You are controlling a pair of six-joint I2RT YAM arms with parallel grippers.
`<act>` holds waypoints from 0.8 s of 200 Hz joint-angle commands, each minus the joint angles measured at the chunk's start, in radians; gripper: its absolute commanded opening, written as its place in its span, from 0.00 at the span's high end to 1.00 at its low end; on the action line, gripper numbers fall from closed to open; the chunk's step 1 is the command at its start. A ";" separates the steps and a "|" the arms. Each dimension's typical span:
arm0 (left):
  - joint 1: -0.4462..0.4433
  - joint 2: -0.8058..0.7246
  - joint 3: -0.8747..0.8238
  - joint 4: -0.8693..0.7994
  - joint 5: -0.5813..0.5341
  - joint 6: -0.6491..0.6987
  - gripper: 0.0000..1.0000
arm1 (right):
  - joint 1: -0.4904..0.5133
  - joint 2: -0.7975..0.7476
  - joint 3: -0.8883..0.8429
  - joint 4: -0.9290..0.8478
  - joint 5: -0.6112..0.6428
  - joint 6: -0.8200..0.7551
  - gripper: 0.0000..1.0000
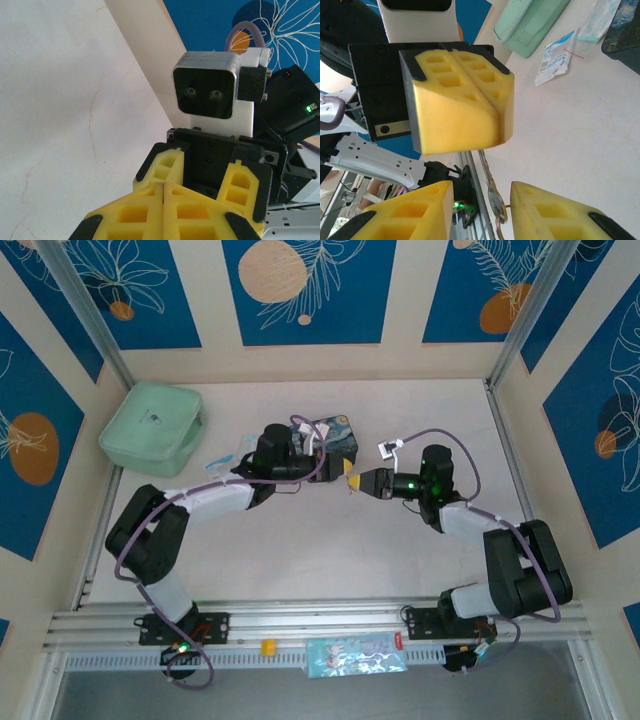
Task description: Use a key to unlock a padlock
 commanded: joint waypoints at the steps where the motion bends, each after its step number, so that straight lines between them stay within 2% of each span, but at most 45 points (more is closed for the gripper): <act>1: 0.016 -0.026 0.007 0.059 0.022 -0.027 1.00 | 0.008 0.003 0.006 0.009 -0.018 -0.002 0.67; 43: 0.020 -0.026 -0.001 0.075 0.018 -0.043 1.00 | 0.008 0.001 0.006 0.001 -0.013 -0.005 0.78; 147: 0.013 -0.023 -0.052 0.197 0.011 -0.141 1.00 | 0.020 0.060 0.022 0.068 0.010 0.033 0.87; 160: 0.012 -0.023 -0.062 0.205 0.006 -0.145 1.00 | 0.020 0.064 0.023 0.078 0.007 0.036 0.93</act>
